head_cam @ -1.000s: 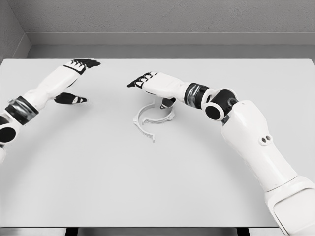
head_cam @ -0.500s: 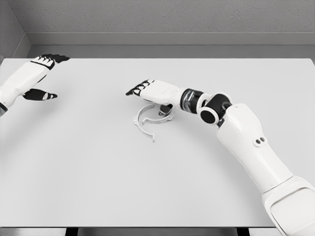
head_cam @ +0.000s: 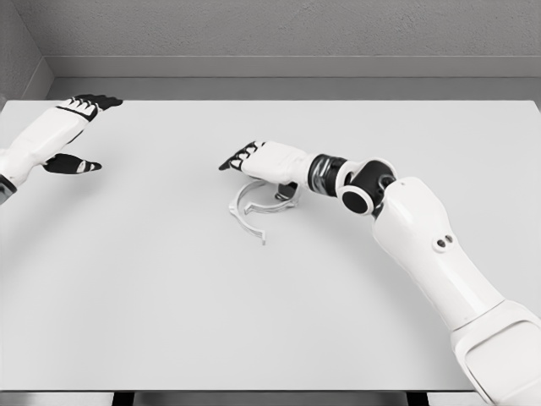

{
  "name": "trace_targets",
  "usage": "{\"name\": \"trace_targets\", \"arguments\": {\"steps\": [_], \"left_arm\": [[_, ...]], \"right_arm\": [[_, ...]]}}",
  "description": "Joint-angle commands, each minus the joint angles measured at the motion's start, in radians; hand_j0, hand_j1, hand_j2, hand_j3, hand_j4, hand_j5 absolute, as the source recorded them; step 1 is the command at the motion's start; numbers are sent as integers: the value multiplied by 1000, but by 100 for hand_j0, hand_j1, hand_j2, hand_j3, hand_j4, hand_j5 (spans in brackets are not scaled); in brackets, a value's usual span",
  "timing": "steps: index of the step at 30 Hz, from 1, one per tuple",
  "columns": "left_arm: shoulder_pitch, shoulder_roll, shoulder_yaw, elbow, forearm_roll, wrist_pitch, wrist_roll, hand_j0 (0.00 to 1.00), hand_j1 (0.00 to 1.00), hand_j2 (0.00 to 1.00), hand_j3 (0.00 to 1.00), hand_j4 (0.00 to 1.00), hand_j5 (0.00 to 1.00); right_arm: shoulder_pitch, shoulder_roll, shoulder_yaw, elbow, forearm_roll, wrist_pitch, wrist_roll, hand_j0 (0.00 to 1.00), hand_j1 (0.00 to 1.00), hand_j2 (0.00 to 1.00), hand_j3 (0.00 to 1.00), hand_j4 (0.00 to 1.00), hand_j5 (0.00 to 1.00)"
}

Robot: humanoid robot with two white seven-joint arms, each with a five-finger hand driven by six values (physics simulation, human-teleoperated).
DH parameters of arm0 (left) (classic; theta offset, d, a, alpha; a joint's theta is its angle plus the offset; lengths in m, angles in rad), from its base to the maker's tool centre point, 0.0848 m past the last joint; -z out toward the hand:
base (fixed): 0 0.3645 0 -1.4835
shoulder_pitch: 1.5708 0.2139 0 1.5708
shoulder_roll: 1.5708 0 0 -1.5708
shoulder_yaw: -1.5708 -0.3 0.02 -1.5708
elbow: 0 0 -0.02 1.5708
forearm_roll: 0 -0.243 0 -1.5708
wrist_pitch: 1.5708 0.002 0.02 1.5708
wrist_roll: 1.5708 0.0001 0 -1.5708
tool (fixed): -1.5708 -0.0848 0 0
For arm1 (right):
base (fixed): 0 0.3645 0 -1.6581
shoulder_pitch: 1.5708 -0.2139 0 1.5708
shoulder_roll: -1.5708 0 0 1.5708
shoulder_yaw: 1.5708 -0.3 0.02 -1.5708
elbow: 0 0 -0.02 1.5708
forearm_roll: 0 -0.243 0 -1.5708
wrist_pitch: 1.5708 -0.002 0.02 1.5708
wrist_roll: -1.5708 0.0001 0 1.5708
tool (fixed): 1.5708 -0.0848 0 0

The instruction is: Assemble PVC drainage pipe clamps

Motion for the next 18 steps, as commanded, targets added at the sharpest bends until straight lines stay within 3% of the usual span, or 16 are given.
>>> {"name": "trace_targets", "arguments": {"steps": [1, 11, 18], "left_arm": [[0, -2, 0, 0, 6, 0, 2, 100, 100, 100, 100, 100, 100], [0, -3, -1, 0, 6, 0, 2, 100, 100, 100, 100, 100, 100], [-2, -6, -1, 0, 4, 0, 0, 100, 100, 100, 100, 100, 100]], "right_arm": [[0, -3, 7, -1, 2, 1, 3, 100, 100, 100, 100, 100, 100], [5, -43, 7, -64, 2, 1, 6, 100, 100, 100, 100, 100, 100], [6, -55, 7, -67, 2, 1, 12, 100, 100, 100, 100, 100, 100]]}}
